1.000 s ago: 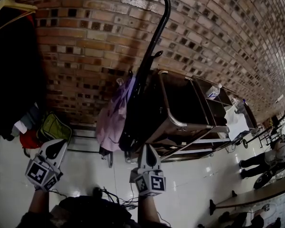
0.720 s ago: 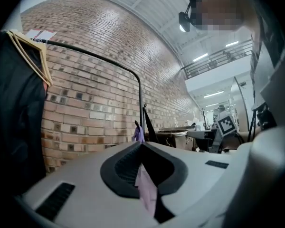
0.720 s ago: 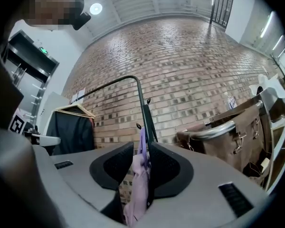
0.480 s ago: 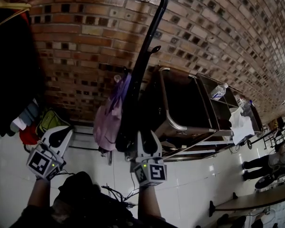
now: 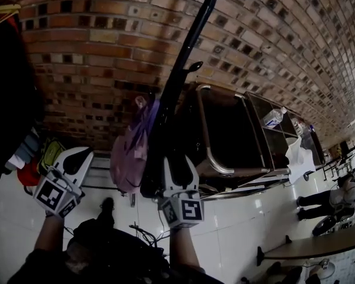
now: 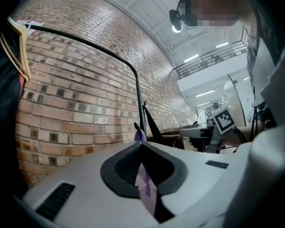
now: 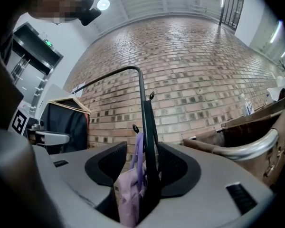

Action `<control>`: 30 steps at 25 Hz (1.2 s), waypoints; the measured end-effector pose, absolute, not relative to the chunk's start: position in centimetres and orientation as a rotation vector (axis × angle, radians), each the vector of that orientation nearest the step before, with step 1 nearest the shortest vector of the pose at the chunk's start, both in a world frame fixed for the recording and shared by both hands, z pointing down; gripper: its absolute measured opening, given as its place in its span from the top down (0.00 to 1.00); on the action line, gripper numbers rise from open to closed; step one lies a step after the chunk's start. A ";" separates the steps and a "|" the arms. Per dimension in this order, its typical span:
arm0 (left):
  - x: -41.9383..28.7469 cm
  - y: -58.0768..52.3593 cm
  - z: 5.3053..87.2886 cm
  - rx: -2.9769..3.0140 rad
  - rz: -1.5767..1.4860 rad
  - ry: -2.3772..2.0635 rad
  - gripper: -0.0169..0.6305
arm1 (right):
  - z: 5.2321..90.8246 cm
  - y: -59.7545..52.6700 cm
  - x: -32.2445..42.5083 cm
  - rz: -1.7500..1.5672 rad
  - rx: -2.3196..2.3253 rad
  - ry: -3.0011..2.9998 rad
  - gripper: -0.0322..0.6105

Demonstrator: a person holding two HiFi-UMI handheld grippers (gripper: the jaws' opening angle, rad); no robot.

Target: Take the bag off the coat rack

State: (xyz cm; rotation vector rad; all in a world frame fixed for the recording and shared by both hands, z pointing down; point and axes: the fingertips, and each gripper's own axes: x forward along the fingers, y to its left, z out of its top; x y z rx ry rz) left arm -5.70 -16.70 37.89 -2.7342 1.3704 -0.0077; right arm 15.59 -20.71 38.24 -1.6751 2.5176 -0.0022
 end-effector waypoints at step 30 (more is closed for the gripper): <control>0.0 -34.6 35.0 -2.850 0.052 1.036 0.96 | 33.0 -37.4 11.8 0.269 -1.756 2.588 0.84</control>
